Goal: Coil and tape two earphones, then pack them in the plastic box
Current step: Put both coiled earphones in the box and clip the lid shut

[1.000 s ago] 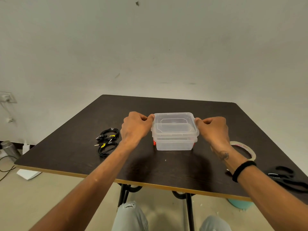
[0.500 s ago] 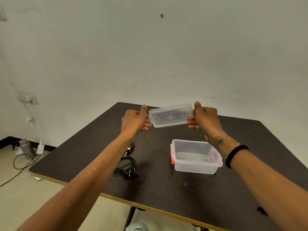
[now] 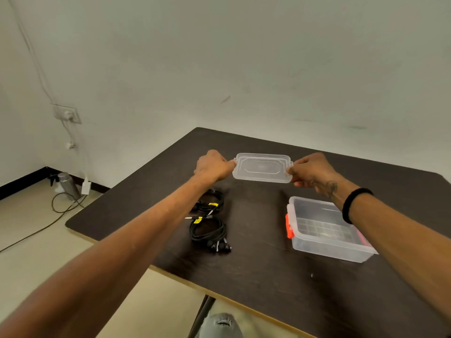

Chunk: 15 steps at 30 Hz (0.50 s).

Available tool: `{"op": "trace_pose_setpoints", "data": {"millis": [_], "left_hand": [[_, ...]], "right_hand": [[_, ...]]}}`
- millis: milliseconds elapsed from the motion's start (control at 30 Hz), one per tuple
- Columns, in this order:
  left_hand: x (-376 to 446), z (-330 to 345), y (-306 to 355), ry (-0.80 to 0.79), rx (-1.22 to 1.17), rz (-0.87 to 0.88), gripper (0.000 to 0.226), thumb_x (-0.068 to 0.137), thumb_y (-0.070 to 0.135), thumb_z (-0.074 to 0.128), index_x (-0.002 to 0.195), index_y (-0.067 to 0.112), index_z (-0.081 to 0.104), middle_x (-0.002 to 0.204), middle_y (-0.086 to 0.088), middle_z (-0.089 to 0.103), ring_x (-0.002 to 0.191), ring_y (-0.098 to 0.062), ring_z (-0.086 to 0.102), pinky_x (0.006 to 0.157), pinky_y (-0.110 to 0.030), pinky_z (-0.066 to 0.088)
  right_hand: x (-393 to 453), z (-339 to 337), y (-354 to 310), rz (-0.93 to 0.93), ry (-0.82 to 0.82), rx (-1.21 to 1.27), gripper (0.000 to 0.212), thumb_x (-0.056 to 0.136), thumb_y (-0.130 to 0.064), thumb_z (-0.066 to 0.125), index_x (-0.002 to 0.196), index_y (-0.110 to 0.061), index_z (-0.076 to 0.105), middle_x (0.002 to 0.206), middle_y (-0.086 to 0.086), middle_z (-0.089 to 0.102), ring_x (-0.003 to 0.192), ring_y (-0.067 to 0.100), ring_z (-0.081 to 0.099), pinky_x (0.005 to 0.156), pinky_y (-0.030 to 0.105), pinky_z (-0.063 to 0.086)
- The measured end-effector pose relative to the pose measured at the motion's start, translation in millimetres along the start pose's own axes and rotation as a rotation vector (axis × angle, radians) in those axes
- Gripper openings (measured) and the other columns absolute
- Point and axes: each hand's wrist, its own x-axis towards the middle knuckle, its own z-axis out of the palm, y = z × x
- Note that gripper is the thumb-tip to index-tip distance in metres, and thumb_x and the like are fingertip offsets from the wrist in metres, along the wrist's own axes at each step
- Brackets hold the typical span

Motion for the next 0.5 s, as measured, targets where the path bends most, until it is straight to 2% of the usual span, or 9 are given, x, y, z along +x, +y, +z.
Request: {"op": "trace_pose_setpoints", "data": {"millis": [67, 133, 200, 233, 267, 333, 367, 433, 500], "left_hand": [[0, 0, -5, -0.042, 0.046, 0.005, 0.037, 0.095, 0.041, 0.065, 0.092, 0.007, 0.077, 0.092, -0.007, 0.072, 0.086, -0.026, 0.065, 0.069, -0.03, 0.05], [-2, -2, -11, -0.088, 0.086, 0.007, 0.034, 0.094, 0.037, 0.065, 0.095, 0.006, 0.079, 0.095, -0.009, 0.075, 0.084, -0.024, 0.065, 0.062, -0.029, 0.046], [-4, -8, -18, -0.134, 0.123, 0.006, 0.026, 0.092, 0.029, 0.066, 0.102, 0.011, 0.082, 0.109, -0.007, 0.078, 0.09, -0.022, 0.069, 0.066, -0.028, 0.049], [-4, -12, -22, -0.15, 0.14, 0.005, 0.023, 0.09, 0.023, 0.065, 0.103, 0.014, 0.082, 0.112, -0.004, 0.078, 0.095, -0.021, 0.071, 0.071, -0.028, 0.051], [-6, -17, -25, -0.158, 0.161, 0.004, 0.024, 0.089, 0.018, 0.063, 0.103, 0.016, 0.082, 0.114, -0.003, 0.078, 0.1, -0.021, 0.071, 0.075, -0.029, 0.053], [-10, -30, -32, -0.135, 0.209, 0.02, 0.027, 0.09, 0.014, 0.06, 0.105, 0.019, 0.082, 0.116, -0.002, 0.077, 0.106, -0.021, 0.071, 0.083, -0.028, 0.053], [-12, -37, -35, -0.113, 0.238, 0.026, 0.026, 0.091, 0.015, 0.062, 0.108, 0.02, 0.081, 0.116, -0.004, 0.077, 0.105, -0.021, 0.07, 0.084, -0.028, 0.052], [-13, -49, -42, -0.083, 0.298, 0.03, 0.019, 0.092, 0.023, 0.071, 0.108, 0.017, 0.081, 0.112, -0.007, 0.077, 0.096, -0.019, 0.067, 0.08, -0.027, 0.048], [-17, -55, -48, -0.1, 0.338, 0.004, 0.027, 0.087, 0.034, 0.08, 0.106, 0.015, 0.081, 0.107, -0.008, 0.077, 0.094, -0.02, 0.067, 0.079, -0.028, 0.048]], "right_hand": [[5, 7, 2, -0.002, -0.023, -0.046, 0.014, 0.093, -0.005, 0.075, 0.105, 0.003, 0.073, 0.101, 0.022, 0.074, 0.08, 0.025, 0.071, 0.076, 0.038, 0.065], [8, 11, 4, -0.003, -0.049, -0.096, 0.016, 0.092, -0.008, 0.077, 0.103, 0.002, 0.073, 0.099, 0.021, 0.075, 0.082, 0.027, 0.074, 0.078, 0.04, 0.066], [9, 15, 4, 0.003, -0.066, -0.152, 0.017, 0.091, -0.012, 0.08, 0.1, 0.001, 0.073, 0.098, 0.02, 0.076, 0.087, 0.028, 0.076, 0.082, 0.042, 0.066], [7, 15, 4, -0.001, -0.066, -0.186, 0.019, 0.091, -0.014, 0.08, 0.099, 0.001, 0.073, 0.096, 0.019, 0.076, 0.086, 0.027, 0.076, 0.079, 0.04, 0.066], [4, 16, 3, -0.019, -0.057, -0.233, 0.019, 0.091, -0.014, 0.079, 0.098, 0.002, 0.073, 0.094, 0.018, 0.076, 0.08, 0.026, 0.075, 0.071, 0.036, 0.065], [-8, 16, -3, -0.114, 0.002, -0.368, 0.017, 0.091, -0.012, 0.075, 0.093, 0.006, 0.074, 0.088, 0.019, 0.076, 0.067, 0.022, 0.067, 0.053, 0.025, 0.053], [-16, 18, -8, -0.182, 0.026, -0.423, 0.019, 0.09, -0.012, 0.073, 0.09, 0.006, 0.075, 0.088, 0.021, 0.076, 0.065, 0.022, 0.064, 0.051, 0.023, 0.047], [-38, 24, -22, -0.291, 0.009, -0.467, 0.022, 0.091, -0.019, 0.073, 0.084, 0.001, 0.077, 0.085, 0.018, 0.077, 0.067, 0.021, 0.067, 0.052, 0.024, 0.044], [-68, 36, -38, -0.354, -0.065, -0.474, 0.025, 0.091, -0.031, 0.075, 0.08, -0.009, 0.079, 0.081, 0.009, 0.077, 0.073, 0.021, 0.072, 0.06, 0.026, 0.048]]}}
